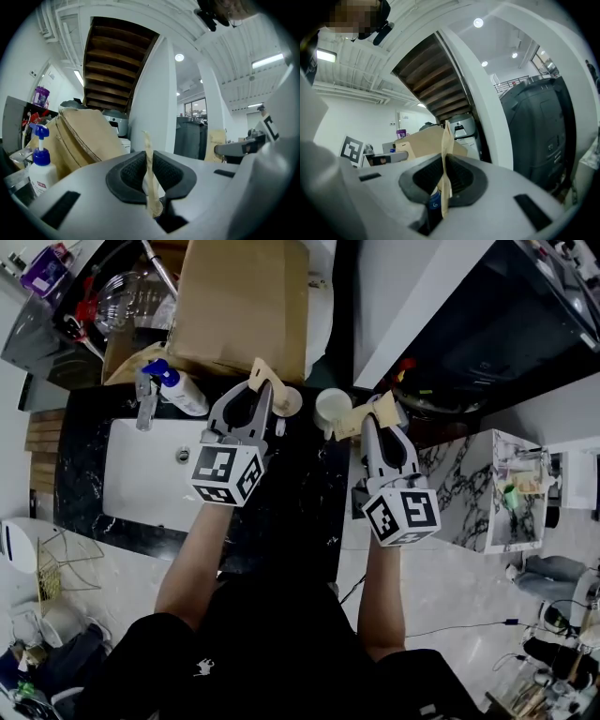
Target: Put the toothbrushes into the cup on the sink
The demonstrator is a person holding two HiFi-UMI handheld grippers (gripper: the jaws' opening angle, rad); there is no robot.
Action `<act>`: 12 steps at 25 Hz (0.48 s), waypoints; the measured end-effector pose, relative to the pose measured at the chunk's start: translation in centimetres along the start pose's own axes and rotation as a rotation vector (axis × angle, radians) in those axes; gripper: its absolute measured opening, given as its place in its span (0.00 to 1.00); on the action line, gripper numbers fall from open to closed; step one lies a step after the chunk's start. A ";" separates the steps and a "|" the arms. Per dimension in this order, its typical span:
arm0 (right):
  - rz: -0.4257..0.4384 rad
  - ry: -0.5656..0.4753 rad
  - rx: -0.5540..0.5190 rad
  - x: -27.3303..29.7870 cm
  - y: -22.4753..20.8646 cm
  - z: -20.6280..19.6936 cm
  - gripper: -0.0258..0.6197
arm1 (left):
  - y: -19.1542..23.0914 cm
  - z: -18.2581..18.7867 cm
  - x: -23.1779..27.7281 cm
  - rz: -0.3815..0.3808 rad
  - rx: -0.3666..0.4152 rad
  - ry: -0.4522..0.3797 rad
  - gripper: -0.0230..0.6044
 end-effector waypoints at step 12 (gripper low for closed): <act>-0.033 0.027 -0.004 -0.5 -0.5 -1.1 0.08 | 0.9 -3.0 1.2 -0.004 -0.128 0.035 0.10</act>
Point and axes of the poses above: the fingertips, and each gripper's own axes: x forward along the fingers, y to its left, z out of its top, the point moved 3 cm from there along -x, backward along the fingers, and after that the axes turned 7 degrees about -y, right-handed, at the moved point
